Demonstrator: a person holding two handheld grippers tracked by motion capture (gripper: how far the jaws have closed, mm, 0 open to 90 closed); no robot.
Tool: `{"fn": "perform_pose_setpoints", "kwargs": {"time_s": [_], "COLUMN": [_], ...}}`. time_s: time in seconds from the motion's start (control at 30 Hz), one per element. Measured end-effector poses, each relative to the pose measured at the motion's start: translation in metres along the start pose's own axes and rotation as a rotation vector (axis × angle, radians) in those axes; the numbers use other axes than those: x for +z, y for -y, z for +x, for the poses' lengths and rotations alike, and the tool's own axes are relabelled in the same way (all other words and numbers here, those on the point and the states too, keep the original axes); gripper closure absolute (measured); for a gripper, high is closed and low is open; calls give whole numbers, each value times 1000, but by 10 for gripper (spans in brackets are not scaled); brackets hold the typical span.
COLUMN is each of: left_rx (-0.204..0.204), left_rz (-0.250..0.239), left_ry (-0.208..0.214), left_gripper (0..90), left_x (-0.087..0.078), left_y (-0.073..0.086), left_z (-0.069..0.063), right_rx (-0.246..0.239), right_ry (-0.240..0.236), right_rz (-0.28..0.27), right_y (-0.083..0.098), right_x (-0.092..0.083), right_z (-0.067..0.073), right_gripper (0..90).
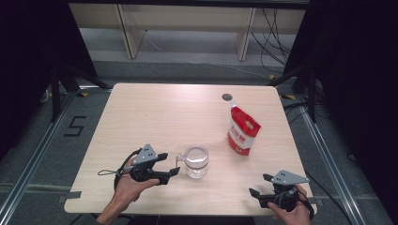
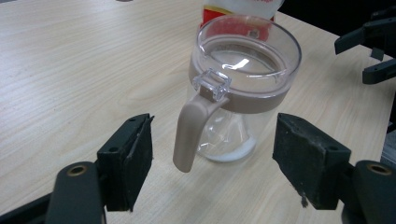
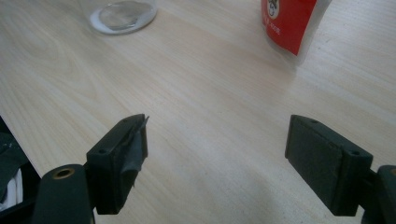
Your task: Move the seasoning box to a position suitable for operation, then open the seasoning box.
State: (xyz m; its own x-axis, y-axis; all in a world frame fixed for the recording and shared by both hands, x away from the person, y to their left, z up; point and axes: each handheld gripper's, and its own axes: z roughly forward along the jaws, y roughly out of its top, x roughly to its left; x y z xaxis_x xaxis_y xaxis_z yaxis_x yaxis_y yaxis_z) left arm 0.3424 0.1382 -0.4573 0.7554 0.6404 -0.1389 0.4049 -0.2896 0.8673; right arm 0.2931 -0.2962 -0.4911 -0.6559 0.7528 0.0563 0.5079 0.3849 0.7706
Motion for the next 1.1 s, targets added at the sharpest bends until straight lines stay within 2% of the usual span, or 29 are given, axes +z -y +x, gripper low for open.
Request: {"fn": "perform_pose_setpoints", "kwargs": {"time_s": [0.07,0.17,0.2,0.23,0.27,0.3,0.37,0.4,0.5,0.53,0.57,0.6,0.63,0.7,0.83,0.93,0.97,1.0,1.07,1.1], "left_rx": [-11,-7,-11,-15,-21,-12,-14,-9,-2,12,4,-6,23,22,60,75,71,68,69,63], "left_rz": [-8,-8,-15,-19,-25,-19,-27,-32,-33,-33,-38,-44,-44,-46,-69,-68,-65,-67,-56,-52], "left_ry": [-18,-17,-17,-17,-14,-20,-24,-20,-21,-19,-25,-24,-18,-22,-16,-17,-22,-9,-15,-27], "left_gripper": [282,285,285,287,288,288,291,292,294,299,303,323,340,360,485,579,616,631,681,704], "left_x": [0,-1,-1,-2,-2,-4,-5,-5,-5,-5,-5,-5,-5,-4,-3,-1,0,1,2,2], "left_y": [0,-1,-1,-2,-3,-5,-6,-7,-9,-10,-11,-12,-13,-15,-20,-24,-25,-26,-27,-27], "left_z": [-1,-2,-3,-3,-3,-3,-3,-3,-4,-4,-5,-6,-5,-7,-8,-8,-8,-7,-5,-4], "right_rx": [-4,-4,20,4,7,-22,22,-1,-1,-1,-15,-14,-2,1,0,1,-10,1,17,-10], "right_ry": [3,2,2,5,3,12,5,5,4,-3,10,7,6,-4,-3,-5,-9,-11,-17,-16], "right_rz": [0,3,9,3,5,-2,8,0,1,-1,-5,-5,0,6,-16,-23,-22,-20,-21,-28], "right_y": [0,0,0,0,0,-1,0,0,0,0,0,-1,-1,-1,-2,-3,-4,-4,-5,-6], "right_x": [0,0,0,1,1,1,0,0,0,0,0,0,0,0,1,2,3,2,3,4], "right_z": [0,1,3,2,2,0,3,0,1,1,1,2,3,3,2,4,4,5,8,7], "right_gripper": [220,220,220,220,220,220,220,220,220,220,219,220,220,217,214,213,213,213,216,218]}}
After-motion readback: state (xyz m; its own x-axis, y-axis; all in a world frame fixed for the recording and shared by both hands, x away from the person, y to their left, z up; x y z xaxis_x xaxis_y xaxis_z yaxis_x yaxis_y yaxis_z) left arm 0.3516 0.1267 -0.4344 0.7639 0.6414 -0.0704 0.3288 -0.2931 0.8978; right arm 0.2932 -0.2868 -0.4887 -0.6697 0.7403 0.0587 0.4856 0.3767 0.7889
